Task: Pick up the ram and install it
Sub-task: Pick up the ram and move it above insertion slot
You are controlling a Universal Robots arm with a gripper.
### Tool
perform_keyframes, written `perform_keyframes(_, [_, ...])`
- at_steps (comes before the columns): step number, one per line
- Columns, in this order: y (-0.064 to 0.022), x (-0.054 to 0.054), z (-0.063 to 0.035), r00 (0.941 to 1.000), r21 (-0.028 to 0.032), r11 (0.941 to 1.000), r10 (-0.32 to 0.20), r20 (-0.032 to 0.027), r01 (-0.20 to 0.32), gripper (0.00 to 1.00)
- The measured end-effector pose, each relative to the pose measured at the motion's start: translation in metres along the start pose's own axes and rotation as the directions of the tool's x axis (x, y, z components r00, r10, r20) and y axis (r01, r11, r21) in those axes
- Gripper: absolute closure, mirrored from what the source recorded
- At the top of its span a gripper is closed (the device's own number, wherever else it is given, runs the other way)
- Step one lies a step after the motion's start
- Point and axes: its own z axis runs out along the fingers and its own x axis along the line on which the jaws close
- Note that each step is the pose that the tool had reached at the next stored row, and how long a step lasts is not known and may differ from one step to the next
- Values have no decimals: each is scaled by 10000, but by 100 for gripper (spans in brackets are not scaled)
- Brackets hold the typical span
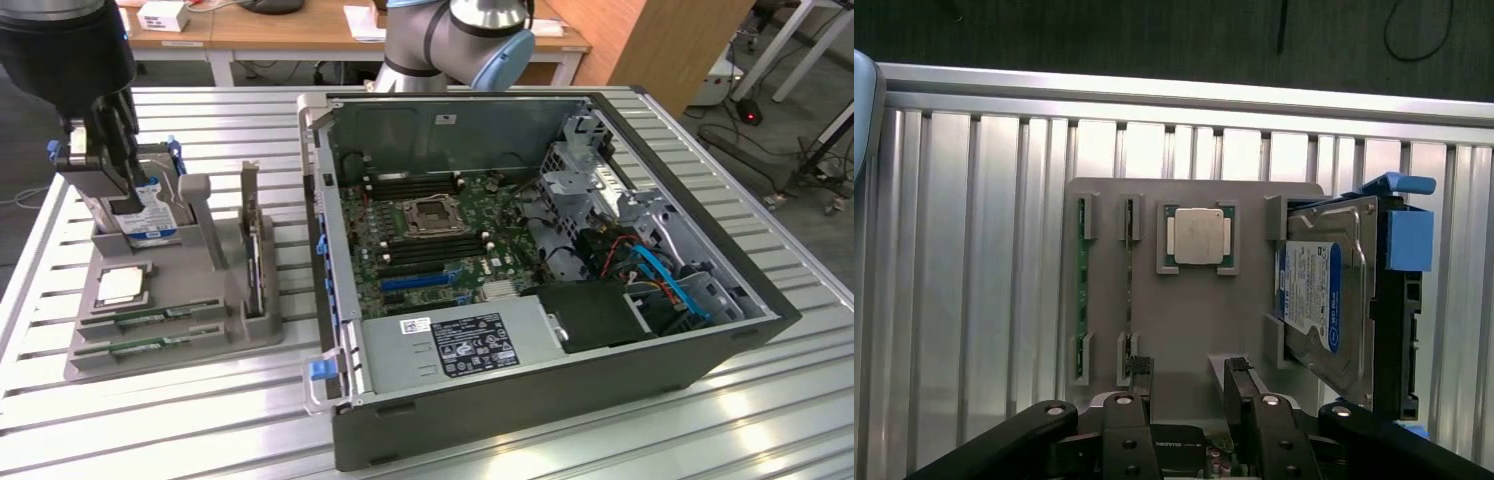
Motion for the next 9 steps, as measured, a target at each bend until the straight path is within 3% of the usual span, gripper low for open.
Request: perform_keyframes(9, [7, 8, 108, 9999, -2, 9999, -105, -5, 105, 59])
